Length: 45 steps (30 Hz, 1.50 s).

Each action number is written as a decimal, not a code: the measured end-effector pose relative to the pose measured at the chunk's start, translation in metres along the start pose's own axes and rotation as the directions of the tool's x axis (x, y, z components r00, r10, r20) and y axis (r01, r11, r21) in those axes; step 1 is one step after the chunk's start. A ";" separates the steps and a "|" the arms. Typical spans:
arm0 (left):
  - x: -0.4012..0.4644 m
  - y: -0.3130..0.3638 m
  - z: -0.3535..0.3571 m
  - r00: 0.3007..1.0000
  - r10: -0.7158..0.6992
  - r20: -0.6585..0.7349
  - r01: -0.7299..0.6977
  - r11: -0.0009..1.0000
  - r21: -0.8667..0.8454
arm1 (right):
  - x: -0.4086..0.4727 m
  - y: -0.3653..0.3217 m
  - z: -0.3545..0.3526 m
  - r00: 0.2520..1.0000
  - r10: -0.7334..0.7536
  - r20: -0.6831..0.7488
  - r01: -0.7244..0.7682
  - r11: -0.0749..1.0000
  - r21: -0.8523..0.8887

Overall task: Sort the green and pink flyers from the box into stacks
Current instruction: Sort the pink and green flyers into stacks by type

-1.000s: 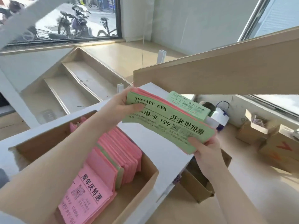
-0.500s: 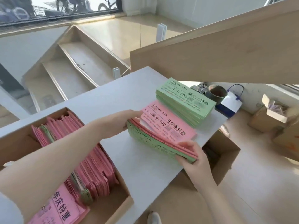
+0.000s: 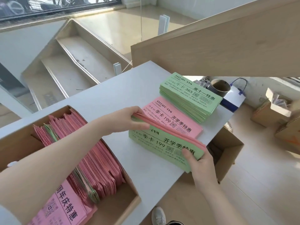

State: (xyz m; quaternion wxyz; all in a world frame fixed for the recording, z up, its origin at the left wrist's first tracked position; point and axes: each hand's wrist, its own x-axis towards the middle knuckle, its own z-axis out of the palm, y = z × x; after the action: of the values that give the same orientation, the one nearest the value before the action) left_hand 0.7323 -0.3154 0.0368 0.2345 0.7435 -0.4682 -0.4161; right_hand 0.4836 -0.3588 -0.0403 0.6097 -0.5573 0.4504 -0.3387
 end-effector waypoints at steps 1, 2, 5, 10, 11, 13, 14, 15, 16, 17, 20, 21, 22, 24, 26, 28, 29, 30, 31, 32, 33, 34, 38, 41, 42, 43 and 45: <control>-0.001 -0.001 -0.005 0.999 0.036 0.015 -0.037 0.992 0.118 | -0.004 -0.001 0.003 0.999 0.038 0.009 -0.039 0.996 0.081; -0.002 -0.002 -0.010 0.998 0.060 -0.004 -0.057 0.973 0.223 | -0.008 0.000 0.006 0.996 0.080 0.037 -0.086 0.979 0.185; 0.003 -0.007 -0.017 0.997 0.040 -0.069 -0.015 0.942 0.336 | -0.019 0.005 0.018 0.974 0.209 0.091 -0.226 0.940 0.257; 0.019 -0.024 -0.001 0.997 -0.050 0.066 0.001 0.808 0.589 | -0.014 0.008 0.018 0.955 0.295 0.034 -0.283 0.940 -0.191; 0.022 -0.025 0.001 0.995 -0.054 0.083 -0.010 0.780 0.626 | -0.012 0.006 0.018 0.958 0.285 0.021 -0.268 0.923 -0.277; 0.027 -0.027 0.003 0.992 -0.034 0.124 -0.060 0.731 0.680 | -0.012 0.003 0.019 0.983 0.182 -0.010 -0.157 0.815 -0.558; 0.028 -0.027 0.004 0.988 -0.018 0.155 -0.098 0.703 0.705 | -0.013 0.004 0.020 0.995 0.100 -0.019 -0.084 0.702 -0.707; 0.027 -0.027 0.006 0.982 -0.007 0.191 -0.138 0.663 0.735 | -0.014 0.005 0.020 1.000 0.003 -0.019 -0.017 0.583 -0.813; 0.026 -0.026 0.008 0.974 -0.010 0.227 -0.173 0.614 0.770 | -0.015 0.004 0.020 0.997 -0.081 0.009 0.048 0.494 -0.868; 0.025 -0.025 0.011 0.966 -0.020 0.257 -0.201 0.566 0.800 | -0.017 0.003 0.020 0.992 -0.117 0.057 0.103 0.440 -0.892; 0.019 -0.020 0.016 0.955 -0.059 0.289 -0.225 0.486 0.844 | -0.021 0.004 0.023 0.980 -0.066 0.189 0.200 0.347 -0.916; 0.016 -0.018 0.016 0.955 -0.061 0.289 -0.231 0.459 0.858 | -0.022 0.006 0.024 0.977 -0.073 0.199 0.212 0.329 -0.920; 0.013 -0.016 0.016 0.956 -0.060 0.287 -0.236 0.426 0.874 | -0.024 0.008 0.025 0.975 -0.100 0.200 0.222 0.316 -0.923; 0.006 -0.013 0.018 0.951 -0.064 0.304 -0.257 0.385 0.886 | -0.029 0.009 0.026 0.972 -0.116 0.203 0.228 0.278 -0.933; 0.000 -0.008 0.022 0.935 -0.085 0.344 -0.280 0.416 0.865 | -0.033 0.010 0.028 0.968 -0.126 0.216 0.241 0.239 -0.941; -0.004 -0.006 0.025 0.925 -0.109 0.364 -0.283 0.442 0.851 | -0.038 0.011 0.031 0.959 -0.154 0.239 0.269 0.218 -0.938; -0.005 -0.006 0.025 0.925 -0.115 0.362 -0.277 0.446 0.851 | -0.041 0.012 0.033 0.956 -0.153 0.250 0.278 0.209 -0.937; -0.006 -0.006 0.026 0.927 -0.119 0.355 -0.269 0.450 0.852 | -0.044 0.012 0.034 0.952 -0.153 0.265 0.292 0.194 -0.937; -0.006 -0.007 0.026 0.930 -0.121 0.348 -0.263 0.447 0.855 | -0.047 0.014 0.035 0.948 -0.159 0.274 0.300 0.172 -0.938; -0.007 -0.008 0.028 0.932 -0.117 0.343 -0.263 0.430 0.864 | -0.050 0.016 0.035 0.943 -0.176 0.283 0.310 0.157 -0.938; -0.008 -0.008 0.030 0.935 -0.111 0.338 -0.270 0.400 0.876 | -0.054 0.016 0.035 0.942 -0.173 0.289 0.316 0.160 -0.935; -0.009 -0.009 0.032 0.937 -0.103 0.333 -0.277 0.363 0.890 | -0.057 0.017 0.034 0.944 -0.146 0.295 0.318 0.174 -0.932; -0.009 -0.009 0.038 0.940 -0.064 0.335 -0.310 0.248 0.918 | -0.067 0.020 0.040 0.963 -0.101 0.251 0.265 0.167 -0.950; -0.008 -0.006 0.040 0.942 -0.040 0.333 -0.320 0.195 0.927 | -0.069 0.022 0.048 0.968 -0.195 0.158 0.189 0.154 -0.970; -0.009 -0.006 0.040 0.942 -0.025 0.335 -0.326 0.176 0.929 | -0.068 0.021 0.051 0.970 -0.203 0.135 0.168 0.155 -0.974; -0.009 -0.005 0.041 0.941 -0.007 0.337 -0.332 0.157 0.930 | -0.066 0.020 0.053 0.971 -0.209 0.118 0.151 0.149 -0.977; -0.009 -0.006 0.041 0.940 0.035 0.339 -0.340 0.125 0.932 | -0.064 0.022 0.055 0.971 -0.217 0.098 0.131 0.145 -0.981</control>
State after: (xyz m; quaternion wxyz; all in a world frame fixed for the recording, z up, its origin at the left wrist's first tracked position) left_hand 0.6986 -0.3028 0.0141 -0.3114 0.5947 -0.7386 -0.0620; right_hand 0.5089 -0.2762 -0.0526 0.0481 -0.8542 0.5147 -0.0552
